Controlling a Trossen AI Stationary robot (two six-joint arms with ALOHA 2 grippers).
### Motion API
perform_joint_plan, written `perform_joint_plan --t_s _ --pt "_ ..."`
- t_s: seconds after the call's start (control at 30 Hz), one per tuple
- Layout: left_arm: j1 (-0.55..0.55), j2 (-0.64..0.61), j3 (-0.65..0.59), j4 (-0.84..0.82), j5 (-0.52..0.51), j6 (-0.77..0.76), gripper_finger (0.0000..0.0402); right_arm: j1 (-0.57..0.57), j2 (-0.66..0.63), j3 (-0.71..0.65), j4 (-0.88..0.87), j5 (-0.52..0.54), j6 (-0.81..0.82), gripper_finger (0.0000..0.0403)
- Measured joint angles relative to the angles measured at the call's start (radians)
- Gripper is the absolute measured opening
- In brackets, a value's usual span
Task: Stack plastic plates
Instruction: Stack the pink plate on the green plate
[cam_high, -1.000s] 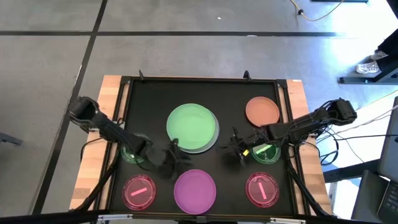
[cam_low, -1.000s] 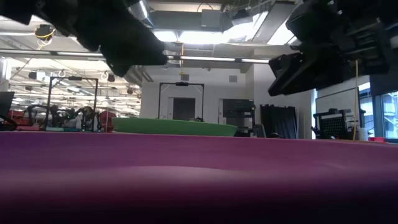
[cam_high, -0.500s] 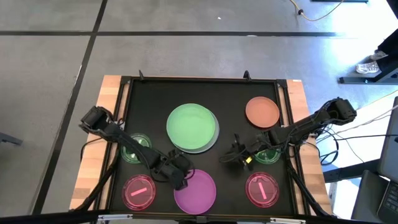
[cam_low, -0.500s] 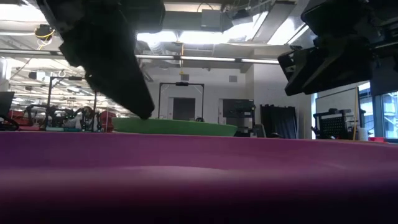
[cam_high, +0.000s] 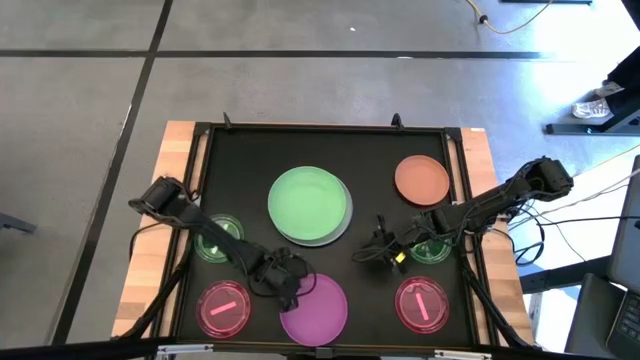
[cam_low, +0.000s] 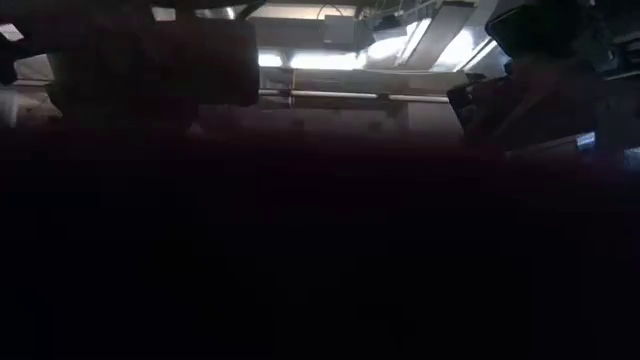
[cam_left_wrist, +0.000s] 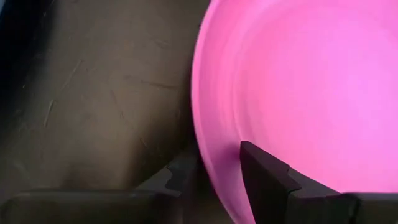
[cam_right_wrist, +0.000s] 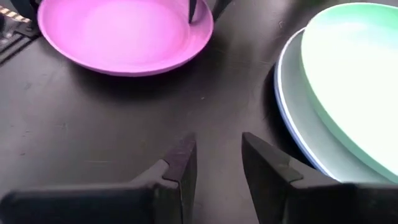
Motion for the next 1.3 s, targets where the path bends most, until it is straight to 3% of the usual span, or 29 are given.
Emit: perform_joint_plan --t_s 0.27,0.6,0.7,0.9,1.03,1.17,1.3 --pt "0.027 -0.001 0.002 0.014 -0.006 0.066 0.0015 0.000 0.000 0.000 -0.008 0.018 -0.004 0.0117" --pt "0.054 -0.141 -0.001 -0.035 -0.011 0.197 0.0016 0.000 0.000 0.000 -0.022 0.008 0.008 0.0117" --pt "0.068 -0.228 -0.001 -0.088 -0.075 0.253 0.0009 0.000 0.000 0.000 -0.022 0.008 0.008 0.0117" --pt "0.118 -0.418 -0.002 -0.184 -0.333 0.350 0.0016 0.000 0.000 0.000 -0.017 0.020 0.005 0.0117" --pt "0.181 -0.502 -0.002 -0.216 -0.430 0.437 0.0021 0.000 0.000 0.000 -0.013 0.052 0.003 0.0117" --pt "0.277 -0.528 -0.001 -0.242 -0.480 0.491 0.0017 0.000 0.000 0.000 -0.012 0.101 -0.022 0.0117" --pt "0.391 -0.513 -0.002 -0.281 -0.446 0.504 0.0015 -0.002 0.000 0.000 -0.003 0.153 -0.050 0.0117"
